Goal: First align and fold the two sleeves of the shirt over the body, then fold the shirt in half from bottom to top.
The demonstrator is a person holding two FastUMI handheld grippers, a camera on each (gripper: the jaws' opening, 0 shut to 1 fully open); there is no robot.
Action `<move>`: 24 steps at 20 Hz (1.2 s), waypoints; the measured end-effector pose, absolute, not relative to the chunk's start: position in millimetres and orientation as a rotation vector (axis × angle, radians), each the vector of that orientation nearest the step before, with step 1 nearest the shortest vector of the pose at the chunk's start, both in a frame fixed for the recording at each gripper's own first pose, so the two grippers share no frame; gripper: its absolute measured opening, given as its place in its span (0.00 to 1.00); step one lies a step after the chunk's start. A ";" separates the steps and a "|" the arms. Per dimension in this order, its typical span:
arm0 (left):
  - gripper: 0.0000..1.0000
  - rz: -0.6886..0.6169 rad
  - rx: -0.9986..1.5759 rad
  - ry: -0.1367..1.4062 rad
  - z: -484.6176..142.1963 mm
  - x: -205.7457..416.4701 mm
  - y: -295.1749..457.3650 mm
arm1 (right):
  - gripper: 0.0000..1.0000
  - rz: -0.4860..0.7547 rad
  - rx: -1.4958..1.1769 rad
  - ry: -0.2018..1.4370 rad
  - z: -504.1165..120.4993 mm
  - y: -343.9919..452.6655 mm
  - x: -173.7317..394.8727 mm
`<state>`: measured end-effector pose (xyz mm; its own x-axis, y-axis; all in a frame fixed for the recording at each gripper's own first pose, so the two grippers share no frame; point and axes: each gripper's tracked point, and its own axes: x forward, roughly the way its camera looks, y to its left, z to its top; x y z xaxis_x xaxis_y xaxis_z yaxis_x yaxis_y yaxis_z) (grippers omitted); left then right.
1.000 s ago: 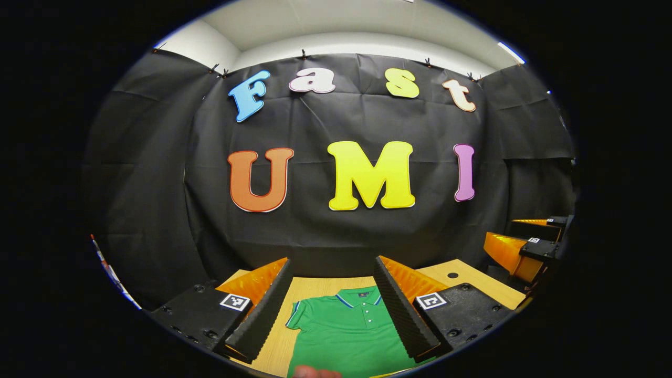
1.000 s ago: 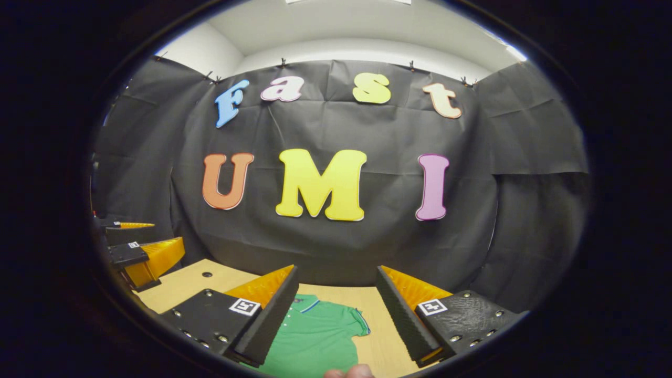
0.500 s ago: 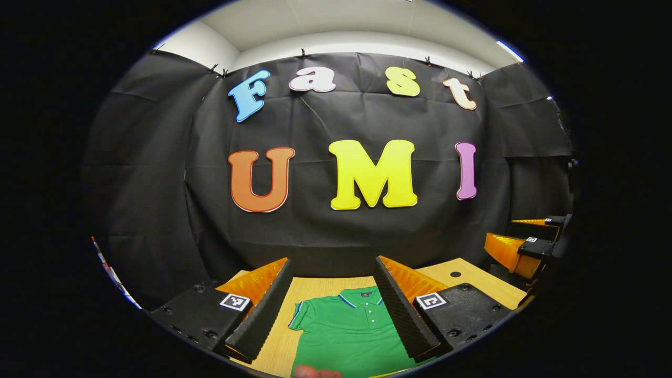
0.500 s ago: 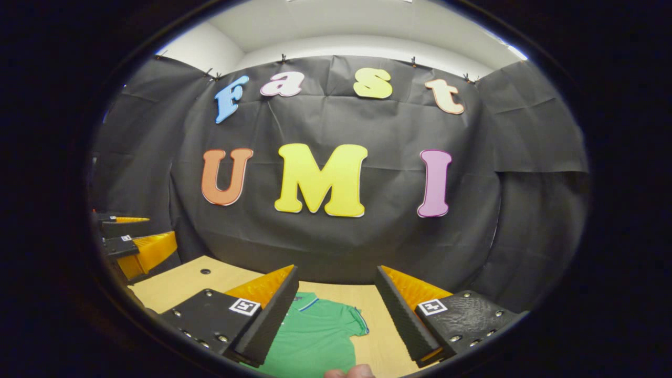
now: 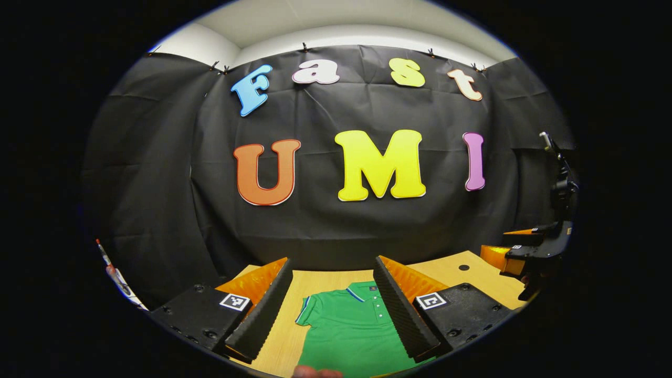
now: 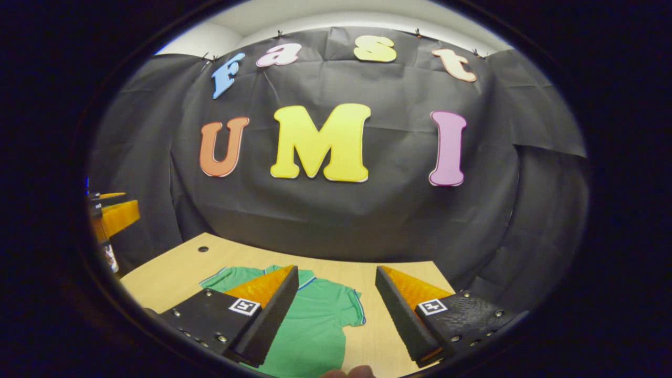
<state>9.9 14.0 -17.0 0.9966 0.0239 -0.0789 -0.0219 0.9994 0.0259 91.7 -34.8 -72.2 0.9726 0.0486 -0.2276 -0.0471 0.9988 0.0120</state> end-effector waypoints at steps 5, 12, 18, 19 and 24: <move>0.99 0.046 0.013 0.129 -33.8 7.6 12.7 | 0.93 0.095 0.029 0.332 -127.0 -49.8 144.6; 0.99 0.081 0.028 0.214 -54.4 -1.9 12.5 | 0.94 0.106 -0.018 0.497 -238.7 -73.4 216.9; 0.99 0.141 0.045 0.294 -75.5 -10.2 20.0 | 0.94 0.153 -0.078 0.619 -320.0 -72.7 262.4; 0.94 0.153 0.049 0.303 -77.8 -10.7 22.5 | 0.94 0.159 -0.083 0.632 -327.0 -72.0 266.9; 1.00 0.210 0.036 0.355 -92.2 -19.4 33.6 | 0.80 0.191 -0.056 0.695 -351.2 -67.1 283.4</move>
